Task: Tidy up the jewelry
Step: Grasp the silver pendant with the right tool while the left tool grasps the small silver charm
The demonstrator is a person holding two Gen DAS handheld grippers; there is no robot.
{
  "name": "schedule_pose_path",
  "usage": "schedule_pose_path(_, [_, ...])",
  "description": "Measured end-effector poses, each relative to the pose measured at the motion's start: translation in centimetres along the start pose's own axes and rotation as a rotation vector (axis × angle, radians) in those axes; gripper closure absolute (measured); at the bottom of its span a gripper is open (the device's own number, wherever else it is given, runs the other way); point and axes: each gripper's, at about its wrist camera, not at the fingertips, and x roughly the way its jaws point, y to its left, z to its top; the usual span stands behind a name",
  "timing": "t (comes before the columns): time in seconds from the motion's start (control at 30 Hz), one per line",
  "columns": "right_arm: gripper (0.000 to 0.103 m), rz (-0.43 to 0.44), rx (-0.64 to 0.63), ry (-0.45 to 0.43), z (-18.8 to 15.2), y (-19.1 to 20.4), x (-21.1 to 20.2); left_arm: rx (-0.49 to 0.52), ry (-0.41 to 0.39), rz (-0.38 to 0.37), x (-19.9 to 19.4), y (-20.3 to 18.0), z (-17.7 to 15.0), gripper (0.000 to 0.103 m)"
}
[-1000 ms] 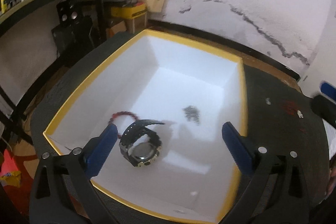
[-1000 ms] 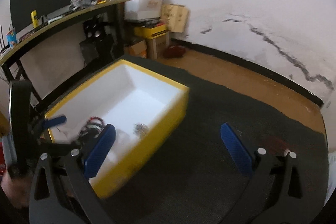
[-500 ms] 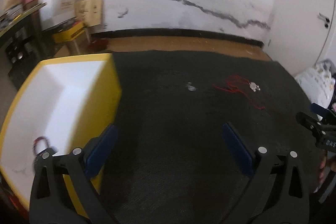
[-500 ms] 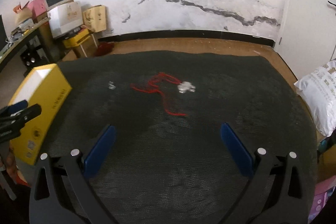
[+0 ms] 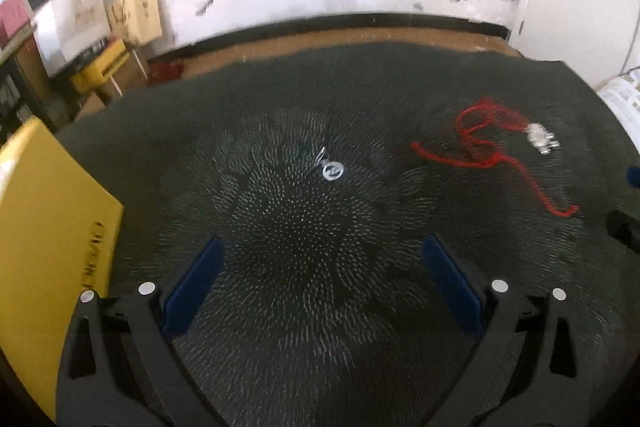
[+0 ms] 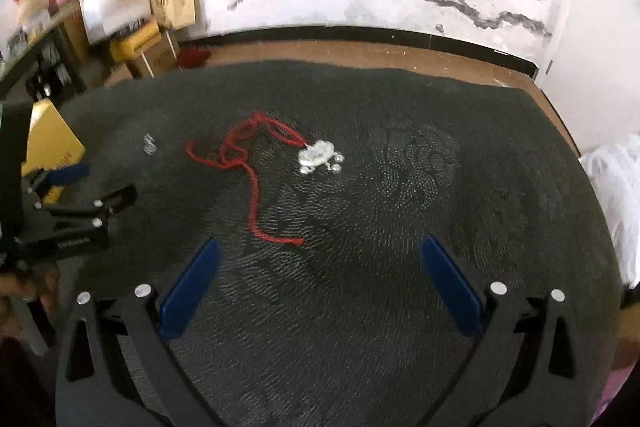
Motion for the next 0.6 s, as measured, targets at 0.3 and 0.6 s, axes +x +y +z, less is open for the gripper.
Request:
schedule_pose_path(0.3, [0.006, 0.0, -0.06, 0.037, 1.6, 0.5, 4.9, 0.006, -0.03, -0.062, 2.6, 0.3, 1.9, 0.006])
schedule_pose_path(0.6, [0.006, 0.038, -0.097, 0.013, 3.8, 0.3, 6.6, 0.013, -0.07, -0.054, 2.7, 0.2, 2.8, 0.049])
